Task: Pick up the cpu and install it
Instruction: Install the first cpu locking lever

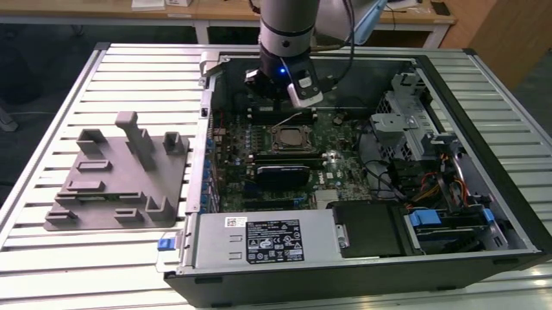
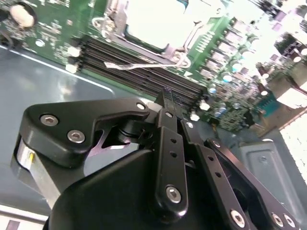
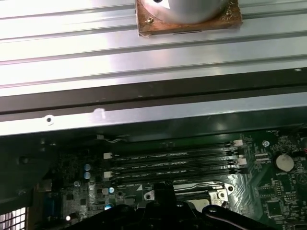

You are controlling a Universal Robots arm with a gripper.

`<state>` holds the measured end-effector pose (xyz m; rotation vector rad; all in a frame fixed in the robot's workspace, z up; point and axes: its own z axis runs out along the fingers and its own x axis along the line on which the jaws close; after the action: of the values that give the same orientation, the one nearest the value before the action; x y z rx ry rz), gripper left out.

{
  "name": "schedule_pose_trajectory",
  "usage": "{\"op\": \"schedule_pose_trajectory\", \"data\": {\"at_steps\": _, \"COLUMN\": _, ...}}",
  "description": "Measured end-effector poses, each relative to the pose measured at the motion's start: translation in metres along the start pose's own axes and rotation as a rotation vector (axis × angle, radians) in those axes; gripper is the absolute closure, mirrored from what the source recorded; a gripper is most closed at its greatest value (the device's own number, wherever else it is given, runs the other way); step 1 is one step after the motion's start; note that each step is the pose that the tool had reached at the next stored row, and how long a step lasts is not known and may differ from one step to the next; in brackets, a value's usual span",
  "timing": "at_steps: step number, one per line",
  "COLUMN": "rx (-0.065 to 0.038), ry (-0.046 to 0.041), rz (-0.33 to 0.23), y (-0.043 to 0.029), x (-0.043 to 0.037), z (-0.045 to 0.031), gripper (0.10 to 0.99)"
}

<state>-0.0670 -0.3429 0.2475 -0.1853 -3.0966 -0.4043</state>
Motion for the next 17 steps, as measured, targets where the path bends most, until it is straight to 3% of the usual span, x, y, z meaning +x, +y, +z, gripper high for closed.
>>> {"op": "schedule_pose_trajectory", "data": {"at_steps": 11, "rx": 0.002, "ry": 0.0082, "rz": 0.003, "y": 0.0036, "x": -0.0305, "z": 0.0001, "gripper": 0.980}}
{"op": "schedule_pose_trajectory", "data": {"at_steps": 17, "rx": 0.003, "ry": 0.0081, "rz": 0.003, "y": 0.0039, "x": -0.0325, "z": 0.0002, "gripper": 0.980}}
